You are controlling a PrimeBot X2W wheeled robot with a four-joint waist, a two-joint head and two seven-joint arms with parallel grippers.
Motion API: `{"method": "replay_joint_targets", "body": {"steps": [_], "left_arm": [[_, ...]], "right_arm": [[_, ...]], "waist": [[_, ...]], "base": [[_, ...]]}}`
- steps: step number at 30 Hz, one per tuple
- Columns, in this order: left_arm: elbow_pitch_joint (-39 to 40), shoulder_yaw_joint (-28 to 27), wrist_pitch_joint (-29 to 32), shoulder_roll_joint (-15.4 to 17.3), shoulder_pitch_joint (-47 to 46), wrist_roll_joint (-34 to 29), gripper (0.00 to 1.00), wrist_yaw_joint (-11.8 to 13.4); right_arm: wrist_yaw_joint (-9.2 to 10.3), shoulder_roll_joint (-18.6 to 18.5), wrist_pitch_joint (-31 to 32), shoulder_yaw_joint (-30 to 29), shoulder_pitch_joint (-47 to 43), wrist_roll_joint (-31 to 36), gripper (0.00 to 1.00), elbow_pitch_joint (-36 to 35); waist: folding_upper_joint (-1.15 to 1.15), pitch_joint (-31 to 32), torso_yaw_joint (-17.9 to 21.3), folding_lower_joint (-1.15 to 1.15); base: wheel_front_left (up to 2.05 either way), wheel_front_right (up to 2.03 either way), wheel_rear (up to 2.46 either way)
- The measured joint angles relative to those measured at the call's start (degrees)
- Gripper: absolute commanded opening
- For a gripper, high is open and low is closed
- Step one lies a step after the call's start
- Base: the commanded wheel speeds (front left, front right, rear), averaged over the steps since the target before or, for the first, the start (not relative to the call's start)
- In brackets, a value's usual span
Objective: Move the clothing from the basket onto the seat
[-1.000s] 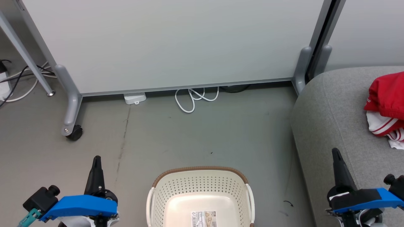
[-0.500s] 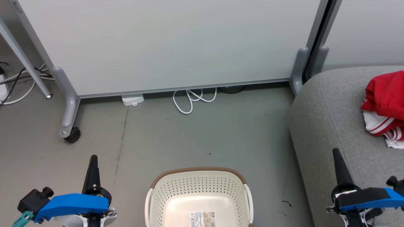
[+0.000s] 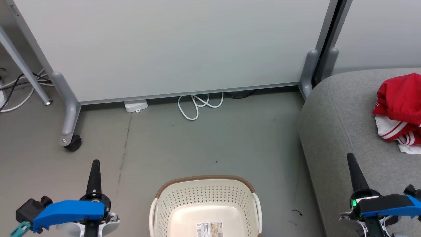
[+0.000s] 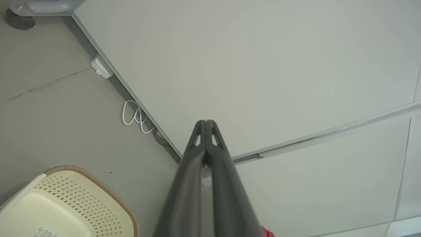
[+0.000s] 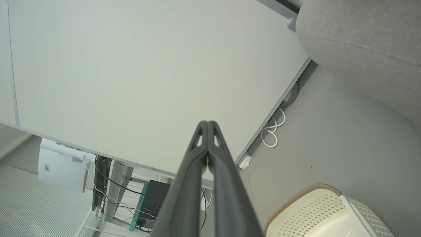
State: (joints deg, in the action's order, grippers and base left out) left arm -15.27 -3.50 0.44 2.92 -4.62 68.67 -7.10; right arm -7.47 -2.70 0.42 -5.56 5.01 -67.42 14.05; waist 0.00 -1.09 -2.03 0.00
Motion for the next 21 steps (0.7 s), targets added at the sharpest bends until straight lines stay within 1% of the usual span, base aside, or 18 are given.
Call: {"method": "replay_joint_targets", "body": {"steps": [21], "left_arm": [[0.5, -1.4, 2.7, 0.0, -0.5, 10.5, 0.00, 0.0]], "right_arm": [[0.00, 0.0, 2.7, -0.4, 0.2, -11.0, 0.00, 0.0]], "waist": [[0.00, 0.4, 0.8, 0.00]], "base": [[0.00, 0.00, 0.00]]}}
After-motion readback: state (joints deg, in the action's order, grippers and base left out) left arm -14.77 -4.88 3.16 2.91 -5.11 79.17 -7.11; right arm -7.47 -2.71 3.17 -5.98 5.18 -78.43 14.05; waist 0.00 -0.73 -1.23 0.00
